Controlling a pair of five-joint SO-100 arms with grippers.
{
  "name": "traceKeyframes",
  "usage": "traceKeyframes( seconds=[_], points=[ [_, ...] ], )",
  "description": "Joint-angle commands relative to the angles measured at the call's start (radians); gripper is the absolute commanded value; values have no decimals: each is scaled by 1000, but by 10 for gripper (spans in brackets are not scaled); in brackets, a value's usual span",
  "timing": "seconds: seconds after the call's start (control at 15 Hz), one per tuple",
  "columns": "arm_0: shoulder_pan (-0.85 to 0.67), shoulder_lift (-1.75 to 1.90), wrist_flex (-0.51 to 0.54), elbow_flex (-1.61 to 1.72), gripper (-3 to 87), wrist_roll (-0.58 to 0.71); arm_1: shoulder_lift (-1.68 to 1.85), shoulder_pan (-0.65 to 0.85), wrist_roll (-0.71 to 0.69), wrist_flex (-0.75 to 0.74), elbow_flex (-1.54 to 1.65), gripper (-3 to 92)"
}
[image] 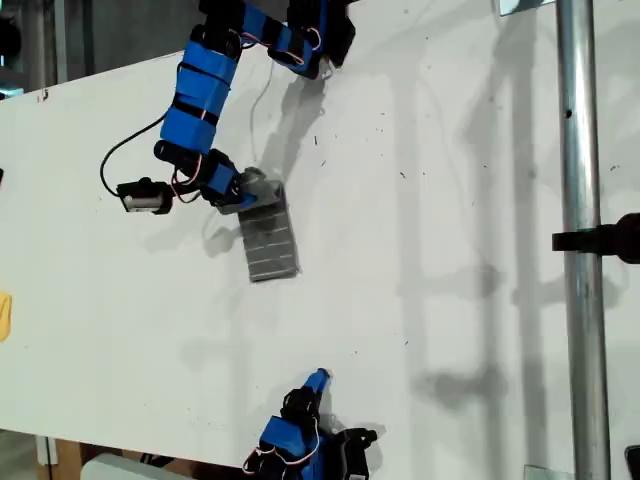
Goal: Grasp corners of a towel and fold twice.
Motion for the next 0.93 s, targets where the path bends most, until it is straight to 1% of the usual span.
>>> traceKeyframes(
  seconds=[0.0, 0.13, 0.2, 0.27, 0.33, 0.4, 0.47, 0.53, 0.6, 0.73, 0.87],
  points=[
    [14, 8, -2, -18, -10, -2, -74, -77, 51, -72, -120, -2],
    [11, 8, -2, -15, -10, 0, -127, -124, 75, -138, -156, -2],
    [9, 8, -2, -12, -9, 0, -127, -123, 75, -156, -167, -3],
    [8, 8, -2, -8, -8, -2, -106, -114, 67, -179, -173, 26],
    [8, 8, -2, -6, -7, -3, -66, -103, 63, -210, -189, 265],
    [6, 8, -2, -2, -7, -3, -8, -86, -6, -279, -204, 489],
    [3, 8, -2, 2, -6, -5, 57, -58, -44, -351, -222, 380],
    [0, 8, -2, 3, -6, -5, 123, -18, -46, -417, -209, 220],
    [-3, 8, -2, 8, -4, -5, 187, 21, -41, -474, -169, 194],
    [2, 8, -2, 20, -1, -25, 307, 63, -29, -485, -38, 154],
    [2, 8, -2, 20, 10, -49, 483, 78, -21, -486, 259, 40]
  ],
)
